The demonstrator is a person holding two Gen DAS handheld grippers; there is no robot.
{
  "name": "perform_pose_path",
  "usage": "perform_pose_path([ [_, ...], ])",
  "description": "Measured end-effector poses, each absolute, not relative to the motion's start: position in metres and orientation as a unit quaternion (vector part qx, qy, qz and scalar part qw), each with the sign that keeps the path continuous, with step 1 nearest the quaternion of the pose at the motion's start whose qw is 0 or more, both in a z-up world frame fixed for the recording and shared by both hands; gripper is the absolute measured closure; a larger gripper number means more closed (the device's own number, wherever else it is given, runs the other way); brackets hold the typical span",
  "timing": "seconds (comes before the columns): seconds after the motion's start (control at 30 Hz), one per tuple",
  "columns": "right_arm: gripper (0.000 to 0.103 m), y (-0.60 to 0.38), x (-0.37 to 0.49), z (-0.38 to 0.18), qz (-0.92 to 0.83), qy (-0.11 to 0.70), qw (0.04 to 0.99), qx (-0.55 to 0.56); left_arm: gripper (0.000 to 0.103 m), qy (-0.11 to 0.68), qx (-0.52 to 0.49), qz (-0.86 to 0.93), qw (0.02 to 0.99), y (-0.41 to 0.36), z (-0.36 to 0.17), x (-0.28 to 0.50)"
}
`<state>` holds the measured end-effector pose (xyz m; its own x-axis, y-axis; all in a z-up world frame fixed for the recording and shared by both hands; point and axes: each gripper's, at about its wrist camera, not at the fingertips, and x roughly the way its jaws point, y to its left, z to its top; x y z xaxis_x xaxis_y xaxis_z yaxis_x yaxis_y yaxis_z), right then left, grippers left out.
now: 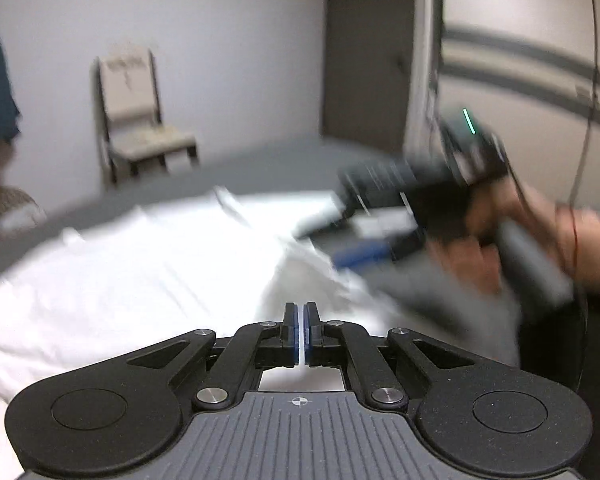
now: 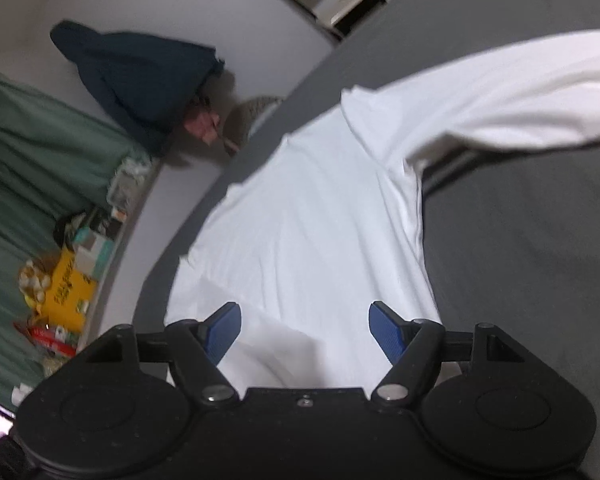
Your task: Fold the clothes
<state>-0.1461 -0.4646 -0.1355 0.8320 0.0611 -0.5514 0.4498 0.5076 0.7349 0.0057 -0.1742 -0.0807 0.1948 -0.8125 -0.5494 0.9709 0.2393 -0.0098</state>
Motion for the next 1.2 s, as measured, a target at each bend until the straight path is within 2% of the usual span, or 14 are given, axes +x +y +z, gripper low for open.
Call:
perform_pose_path([
  [0.2, 0.033, -0.457, -0.135, -0.145, -0.106, 0.331, 0.816, 0.462, 0.101, 0.25, 0.214, -0.593, 0.735, -0.176, -0.101, -0.007],
  [0.37, 0.033, -0.451, -0.127, -0.144, -0.078, 0.344, 0.819, 0.452, 0.1, 0.284, 0.213, -0.575, 0.737, -0.184, -0.095, -0.005],
  [0.53, 0.033, -0.418, -0.117, -0.123, -0.068, 0.345, 0.873, 0.338, 0.1, 0.329, 0.163, -0.477, 0.798, -0.174, -0.089, 0.023],
  [0.57, 0.033, -0.407, -0.114, -0.12, -0.077, 0.345, 0.884, 0.307, 0.097, 0.332, 0.154, -0.448, 0.816, -0.169, -0.087, 0.03],
  [0.63, 0.033, -0.383, -0.108, -0.118, -0.095, 0.359, 0.899, 0.231, 0.076, 0.341, 0.12, -0.377, 0.853, -0.155, -0.083, 0.05],
  [0.67, 0.034, -0.371, -0.105, -0.117, -0.104, 0.366, 0.905, 0.192, 0.05, 0.343, 0.097, -0.346, 0.868, -0.147, -0.083, 0.059],
  [0.7, 0.036, -0.362, -0.103, -0.119, -0.103, 0.373, 0.907, 0.167, 0.029, 0.343, 0.073, -0.317, 0.881, -0.138, -0.082, 0.068],
  [0.73, 0.042, -0.353, -0.1, -0.121, -0.102, 0.38, 0.908, 0.142, 0.026, 0.337, 0.052, -0.292, 0.893, -0.129, -0.081, 0.075],
  [0.87, 0.052, -0.335, -0.1, -0.126, -0.128, 0.392, 0.908, 0.074, 0.025, 0.347, -0.007, -0.25, 0.904, -0.109, -0.084, 0.094],
  [0.9, 0.057, -0.335, -0.101, -0.126, -0.14, 0.391, 0.907, 0.067, 0.025, 0.354, -0.018, -0.244, 0.902, -0.108, -0.088, 0.096],
  [0.97, 0.073, -0.344, -0.105, -0.125, -0.148, 0.39, 0.905, 0.085, 0.025, 0.371, -0.03, -0.231, 0.899, -0.106, -0.1, 0.102],
  [1.0, 0.091, -0.351, -0.108, -0.124, -0.146, 0.387, 0.905, 0.104, 0.025, 0.38, -0.03, -0.222, 0.897, -0.105, -0.106, 0.104],
  [1.03, 0.097, -0.358, -0.11, -0.124, -0.144, 0.384, 0.904, 0.123, 0.025, 0.389, -0.031, -0.212, 0.896, -0.104, -0.113, 0.106],
  [1.2, 0.098, -0.391, -0.127, -0.112, -0.147, 0.346, 0.903, 0.209, 0.025, 0.397, -0.01, -0.169, 0.902, -0.103, -0.13, 0.122],
])
